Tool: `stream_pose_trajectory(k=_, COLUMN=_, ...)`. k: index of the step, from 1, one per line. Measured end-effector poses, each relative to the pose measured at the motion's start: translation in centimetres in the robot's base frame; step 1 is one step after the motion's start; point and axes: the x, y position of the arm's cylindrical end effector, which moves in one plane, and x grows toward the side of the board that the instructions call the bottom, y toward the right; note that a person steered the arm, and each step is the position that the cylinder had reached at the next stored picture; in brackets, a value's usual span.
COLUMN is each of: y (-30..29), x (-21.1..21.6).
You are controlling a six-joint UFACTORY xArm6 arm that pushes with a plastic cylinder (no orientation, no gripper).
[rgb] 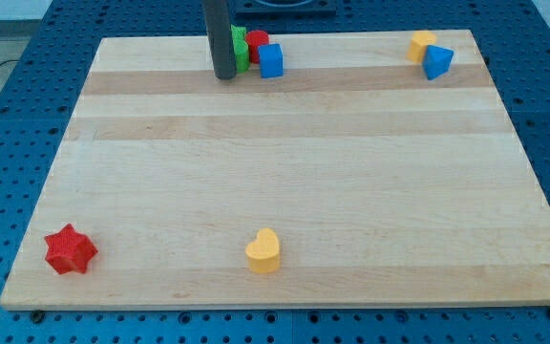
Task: Move the yellow heart towards the center of the board
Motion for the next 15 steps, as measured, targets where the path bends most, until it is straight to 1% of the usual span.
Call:
stream_pose_trajectory(k=1, y=1.4, x=4.5)
stream_pose_trajectory(k=2, y=7.4, x=9.5)
stream_pose_trajectory(k=3, y=12.1, x=16.3)
stream_pose_trajectory(k=4, y=12.8, x=23.7)
stream_pose_trajectory(k=5, y=12.1, x=29.6)
stream_pose_trajectory(k=6, y=10.0, x=32.7)
stream_pose_trajectory(k=7, y=5.4, x=31.9)
stream_pose_trajectory(k=8, y=5.2, x=28.2)
stream_pose_trajectory(k=9, y=8.9, x=24.9)
stream_pose_trajectory(k=10, y=10.2, x=23.2)
stream_pose_trajectory(k=11, y=9.0, x=23.4)
stream_pose_trajectory(k=12, y=5.9, x=24.3)
stream_pose_trajectory(k=13, y=6.3, x=21.5)
stream_pose_trajectory(k=14, y=9.6, x=16.9)
stream_pose_trajectory(k=15, y=11.8, x=15.5)
